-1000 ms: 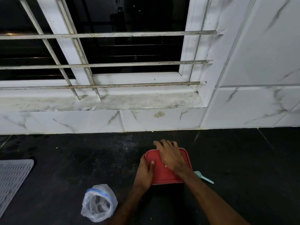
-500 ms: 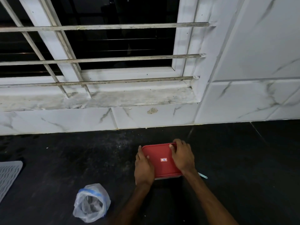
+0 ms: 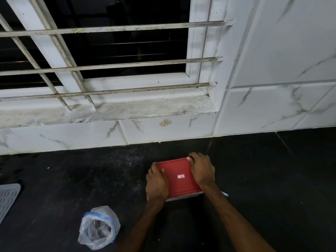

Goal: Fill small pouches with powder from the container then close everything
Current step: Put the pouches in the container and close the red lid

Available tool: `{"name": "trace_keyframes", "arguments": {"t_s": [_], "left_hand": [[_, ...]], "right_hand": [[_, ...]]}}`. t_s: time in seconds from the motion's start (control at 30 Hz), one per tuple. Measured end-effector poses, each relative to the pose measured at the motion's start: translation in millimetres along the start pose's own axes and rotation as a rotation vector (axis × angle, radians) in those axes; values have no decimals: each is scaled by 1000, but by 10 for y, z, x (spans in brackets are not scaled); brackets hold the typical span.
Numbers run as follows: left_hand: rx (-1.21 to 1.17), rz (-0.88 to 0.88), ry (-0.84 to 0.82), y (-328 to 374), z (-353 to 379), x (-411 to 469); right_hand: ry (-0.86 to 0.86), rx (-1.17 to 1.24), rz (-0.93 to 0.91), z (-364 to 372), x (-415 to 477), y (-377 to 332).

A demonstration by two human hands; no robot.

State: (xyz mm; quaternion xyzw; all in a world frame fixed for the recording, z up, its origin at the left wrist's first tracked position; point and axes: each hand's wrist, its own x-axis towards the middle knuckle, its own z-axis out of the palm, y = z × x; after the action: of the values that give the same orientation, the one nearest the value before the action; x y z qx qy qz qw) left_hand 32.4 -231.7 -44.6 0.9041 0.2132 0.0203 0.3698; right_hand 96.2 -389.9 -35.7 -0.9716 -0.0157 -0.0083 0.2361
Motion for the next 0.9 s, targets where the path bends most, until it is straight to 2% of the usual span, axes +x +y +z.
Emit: {"name": "trace_keyframes", "arguments": {"t_s": [0.2,0.33,0.47,0.73,0.9], "left_hand": [[23,51,-16,-76,4,-4],[377,403,30,-128,66,35],[530,514,-37,-191,90,81],[483,519,-146,-209,42,140],[369,550,-214,-216,-24,311]], "right_hand": [[-131,-40,12,81,-154,-33],[-165,-118,0,114,-145,-34],[-165,-134,-14,160,-142,-8],[-114,-102,-14,243,-125,-3],[-85,25,-1,214,-85,-15]]}}
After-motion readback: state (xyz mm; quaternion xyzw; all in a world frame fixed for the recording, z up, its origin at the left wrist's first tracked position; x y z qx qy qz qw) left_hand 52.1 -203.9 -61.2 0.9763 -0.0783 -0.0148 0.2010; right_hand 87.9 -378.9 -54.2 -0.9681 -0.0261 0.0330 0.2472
